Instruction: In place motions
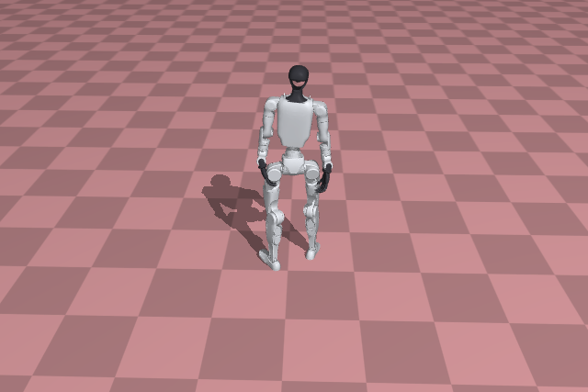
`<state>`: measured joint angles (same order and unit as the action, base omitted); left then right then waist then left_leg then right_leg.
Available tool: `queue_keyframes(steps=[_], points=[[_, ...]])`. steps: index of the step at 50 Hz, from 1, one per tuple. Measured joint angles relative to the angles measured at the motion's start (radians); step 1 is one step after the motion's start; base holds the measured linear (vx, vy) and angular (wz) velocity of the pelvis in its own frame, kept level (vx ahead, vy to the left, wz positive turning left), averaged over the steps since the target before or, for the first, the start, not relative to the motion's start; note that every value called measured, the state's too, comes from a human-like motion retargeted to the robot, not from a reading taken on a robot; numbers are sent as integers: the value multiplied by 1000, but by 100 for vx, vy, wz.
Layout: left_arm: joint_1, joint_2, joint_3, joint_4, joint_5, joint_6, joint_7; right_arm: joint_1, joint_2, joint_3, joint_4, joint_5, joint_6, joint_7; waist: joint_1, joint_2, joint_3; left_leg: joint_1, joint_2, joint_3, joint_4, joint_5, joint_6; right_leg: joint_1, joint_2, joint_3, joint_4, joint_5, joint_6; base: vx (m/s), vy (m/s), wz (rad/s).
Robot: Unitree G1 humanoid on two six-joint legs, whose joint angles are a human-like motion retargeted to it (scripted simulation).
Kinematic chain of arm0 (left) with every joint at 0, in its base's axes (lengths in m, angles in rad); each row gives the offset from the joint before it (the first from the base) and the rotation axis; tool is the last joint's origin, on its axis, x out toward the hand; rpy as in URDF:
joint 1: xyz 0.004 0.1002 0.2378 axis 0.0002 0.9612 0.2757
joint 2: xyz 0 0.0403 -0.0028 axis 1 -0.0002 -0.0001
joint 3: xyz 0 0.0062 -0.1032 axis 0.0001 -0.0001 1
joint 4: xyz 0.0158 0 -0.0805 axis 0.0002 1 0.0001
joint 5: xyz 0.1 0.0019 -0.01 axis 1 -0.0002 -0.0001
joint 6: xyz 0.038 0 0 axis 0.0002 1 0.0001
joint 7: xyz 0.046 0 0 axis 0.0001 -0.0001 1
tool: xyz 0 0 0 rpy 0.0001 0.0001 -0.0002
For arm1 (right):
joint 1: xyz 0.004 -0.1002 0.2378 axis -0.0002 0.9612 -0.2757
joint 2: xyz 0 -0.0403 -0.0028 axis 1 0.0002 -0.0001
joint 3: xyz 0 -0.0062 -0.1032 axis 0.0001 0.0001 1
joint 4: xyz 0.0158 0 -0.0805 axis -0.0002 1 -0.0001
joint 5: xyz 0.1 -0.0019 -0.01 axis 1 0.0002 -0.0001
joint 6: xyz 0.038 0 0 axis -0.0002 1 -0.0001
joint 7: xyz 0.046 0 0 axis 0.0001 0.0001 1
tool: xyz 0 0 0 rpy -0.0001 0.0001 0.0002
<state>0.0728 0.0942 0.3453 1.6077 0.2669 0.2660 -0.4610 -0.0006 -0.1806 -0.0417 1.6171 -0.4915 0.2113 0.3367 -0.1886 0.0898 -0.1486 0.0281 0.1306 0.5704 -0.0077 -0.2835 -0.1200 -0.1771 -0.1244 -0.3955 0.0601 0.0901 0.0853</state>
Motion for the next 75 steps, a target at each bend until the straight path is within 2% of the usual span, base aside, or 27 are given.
queue_keyframes(steps=[5,12,26,35,48,59,67,75], points=[[47,-29,-23,66,-13,-5,58,-41,18,50,-23,-29,-8,10,-35,5,-22,10,21,60,-8,-13,-14,-44,34,67,5,13,-7,-17,-24,-81],[70,-23,-112,76,56,7,179,-94,47,113,-68,-33,-18,33,-98,14,-2,57,45,135,-9,-27,-28,-63,78,163,8,33,-7,-12,-10,-83],[-17,17,-83,-43,29,-11,85,-85,28,118,-24,-71,-9,4,-132,24,-1,80,56,176,4,-33,-33,-71,99,225,-3,54,-2,-2,-2,-25],[-24,-12,-110,-75,69,-21,35,-62,7,67,26,-16,3,-22,-107,26,5,70,46,124,1,-26,-26,-37,70,163,-1,31,3,5,3,39],[19,-14,-75,38,46,4,33,-33,7,60,17,-22,-25,-15,-20,-11,9,13,9,-21,-1,1,-12,37,4,-19,-5,-15,0,11,7,75],[29,13,-21,60,-26,15,44,-46,15,77,-60,-23,-38,18,77,-45,63,-21,-19,-107,5,30,-4,102,-26,-139,-26,-28,-2,11,21,56],[-2,15,-53,72,-26,15,28,-44,19,86,-67,-25,-38,37,145,-82,62,-48,-42,-159,9,44,-3,129,-44,-209,-39,-30,-1,3,4,48],[-23,14,-92,79,-5,14,29,-71,31,104,-91,-69,-46,48,148,-97,63,-33,-42,-151,9,31,-5,136,-43,-210,-41,-26,-4,-3,-11,1]])
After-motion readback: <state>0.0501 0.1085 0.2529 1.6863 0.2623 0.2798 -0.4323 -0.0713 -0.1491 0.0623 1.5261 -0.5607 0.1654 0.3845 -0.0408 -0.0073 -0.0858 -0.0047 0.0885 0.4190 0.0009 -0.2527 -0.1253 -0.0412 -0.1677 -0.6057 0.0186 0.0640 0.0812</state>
